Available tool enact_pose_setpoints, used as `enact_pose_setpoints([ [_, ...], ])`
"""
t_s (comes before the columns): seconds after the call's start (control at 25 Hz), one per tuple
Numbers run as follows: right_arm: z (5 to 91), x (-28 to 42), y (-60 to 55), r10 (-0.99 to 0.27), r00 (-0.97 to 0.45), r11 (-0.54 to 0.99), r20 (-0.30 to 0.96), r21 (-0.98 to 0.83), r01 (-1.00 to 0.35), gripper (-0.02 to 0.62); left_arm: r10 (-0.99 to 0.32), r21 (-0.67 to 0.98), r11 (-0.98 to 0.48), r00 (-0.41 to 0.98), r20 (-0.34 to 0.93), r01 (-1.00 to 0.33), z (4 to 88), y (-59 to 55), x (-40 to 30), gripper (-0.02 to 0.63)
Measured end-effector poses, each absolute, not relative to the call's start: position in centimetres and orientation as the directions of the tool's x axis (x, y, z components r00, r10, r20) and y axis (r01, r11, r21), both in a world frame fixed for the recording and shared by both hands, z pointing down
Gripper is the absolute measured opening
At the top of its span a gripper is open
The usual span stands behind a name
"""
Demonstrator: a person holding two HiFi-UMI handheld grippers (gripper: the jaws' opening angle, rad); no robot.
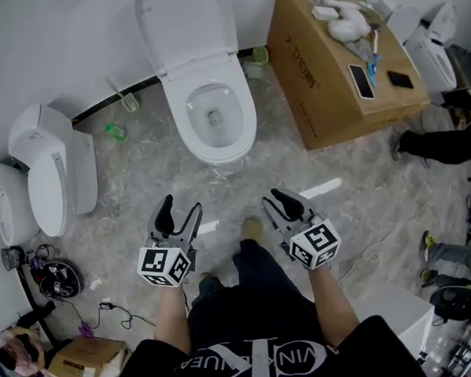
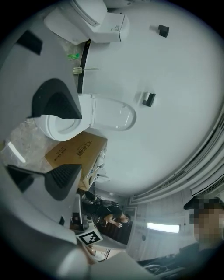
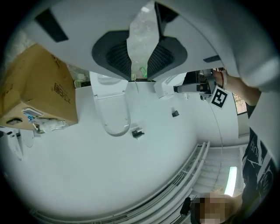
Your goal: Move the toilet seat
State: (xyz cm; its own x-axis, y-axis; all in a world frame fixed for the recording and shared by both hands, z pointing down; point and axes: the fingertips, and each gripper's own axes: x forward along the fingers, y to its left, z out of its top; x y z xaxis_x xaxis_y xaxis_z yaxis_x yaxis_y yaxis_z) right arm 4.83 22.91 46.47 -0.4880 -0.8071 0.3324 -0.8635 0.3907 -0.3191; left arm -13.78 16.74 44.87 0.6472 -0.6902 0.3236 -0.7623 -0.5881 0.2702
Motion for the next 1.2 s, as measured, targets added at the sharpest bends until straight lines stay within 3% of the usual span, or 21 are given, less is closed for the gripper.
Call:
enact_pose_setpoints([
  [0.84,58.7,5.4,15.2,-0.651,-0.580,0.435,0.489,-0.384,-0.814,0.123,-0.651,0.358,-0.425,0.555,0.518,-0.831,59.8,12.1,-12.1,0.322],
  [1.2,68.4,5.7,11.0,-0.605,-0.533,0.336,0.592,-0.417,-0.845,0.120,-0.524,0.363,-0.503,0.611,0.594,-0.784,69.4,7.5,-9.0,0.322],
])
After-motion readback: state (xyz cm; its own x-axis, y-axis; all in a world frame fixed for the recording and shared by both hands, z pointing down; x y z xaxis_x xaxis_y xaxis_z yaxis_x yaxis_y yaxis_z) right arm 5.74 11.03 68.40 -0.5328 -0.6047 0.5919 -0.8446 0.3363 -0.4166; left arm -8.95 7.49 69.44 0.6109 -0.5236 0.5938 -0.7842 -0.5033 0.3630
